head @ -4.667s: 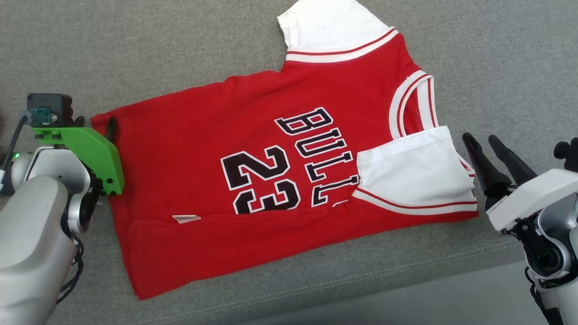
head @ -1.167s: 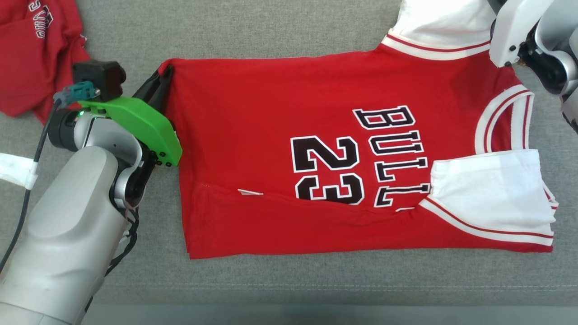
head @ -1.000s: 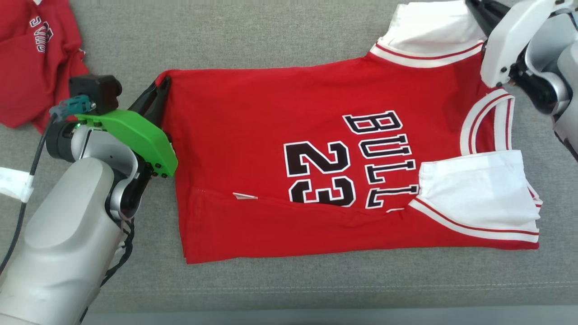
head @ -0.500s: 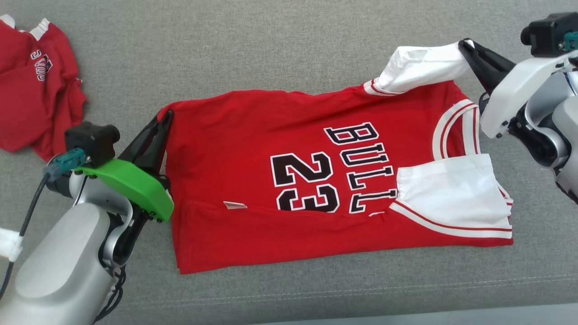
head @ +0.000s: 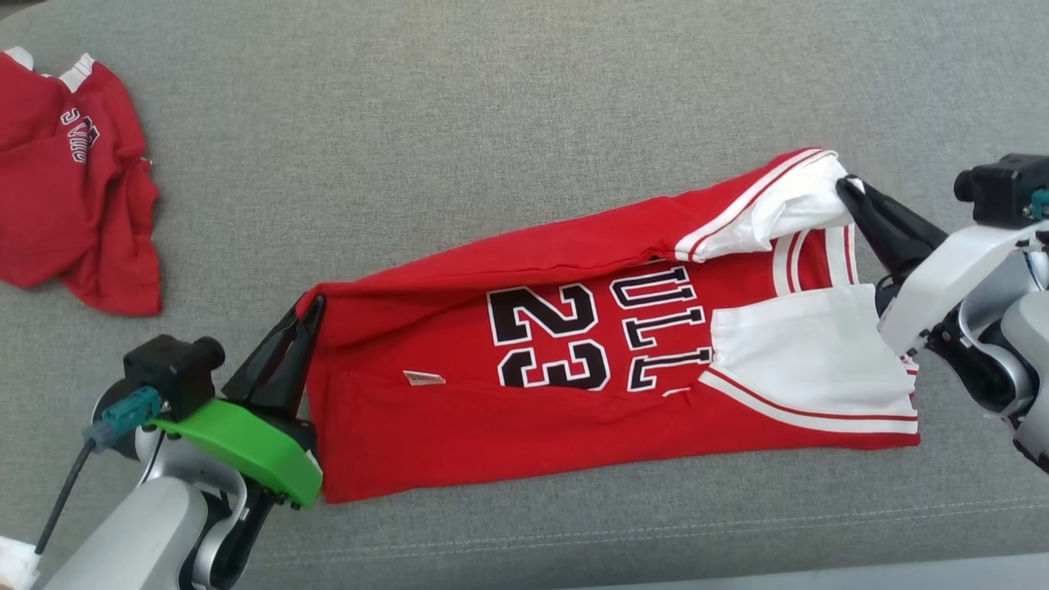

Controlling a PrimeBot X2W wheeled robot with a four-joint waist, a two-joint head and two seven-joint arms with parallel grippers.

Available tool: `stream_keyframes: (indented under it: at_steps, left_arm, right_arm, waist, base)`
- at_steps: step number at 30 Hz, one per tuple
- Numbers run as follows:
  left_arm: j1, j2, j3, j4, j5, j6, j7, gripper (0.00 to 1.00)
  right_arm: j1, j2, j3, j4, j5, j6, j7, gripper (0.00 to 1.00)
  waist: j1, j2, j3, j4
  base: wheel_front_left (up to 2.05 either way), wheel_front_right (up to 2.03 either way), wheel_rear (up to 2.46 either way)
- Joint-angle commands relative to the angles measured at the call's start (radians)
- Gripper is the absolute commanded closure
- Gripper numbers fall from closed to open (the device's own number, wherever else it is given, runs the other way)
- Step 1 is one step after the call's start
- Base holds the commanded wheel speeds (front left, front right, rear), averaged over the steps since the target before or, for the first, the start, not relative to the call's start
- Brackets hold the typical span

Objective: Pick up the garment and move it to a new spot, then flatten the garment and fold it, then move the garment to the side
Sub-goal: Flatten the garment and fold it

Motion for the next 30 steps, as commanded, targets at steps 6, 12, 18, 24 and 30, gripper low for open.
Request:
stream_keyframes:
  at_steps: [6,12,18,24,30]
  left_arm:
    - [0.074,0.026,-0.005,-0.030,-0.006,0.026,-0.010,1.00]
    - [0.102,0.044,-0.023,-0.022,0.011,0.037,0.003,1.00]
    - [0.111,0.054,-0.037,0.005,0.026,0.046,0.009,1.00]
    - [0.117,0.049,-0.044,0.040,0.031,0.046,-0.004,1.00]
    - [0.133,0.043,-0.054,0.055,0.036,0.043,-0.024,1.00]
  right_arm:
    - [0.122,-0.012,-0.046,-0.051,-0.015,-0.002,-0.012,1.00]
    - [0.193,-0.010,-0.078,-0.095,-0.055,-0.001,0.005,1.00]
    - [0.238,0.002,-0.113,-0.121,-0.086,-0.001,0.016,1.00]
    - [0.295,0.009,-0.153,-0.160,-0.117,-0.001,0.050,1.00]
    - [0.339,0.024,-0.193,-0.173,-0.157,-0.001,0.070,1.00]
  waist:
    - [0.0000,-0.0001,-0.015,-0.007]
    - [0.0000,-0.0001,-0.019,-0.020]
    - [0.0000,-0.0001,-0.020,-0.028]
    - [0.0000,-0.0001,-0.021,-0.034]
    - [0.0000,-0.0001,-0.020,-0.037]
  base:
    - [0.00,0.00,0.00]
    - [0.00,0.00,0.00]
    - [0.00,0.00,0.00]
    - [0.00,0.00,0.00]
    - [0.00,0.00,0.00]
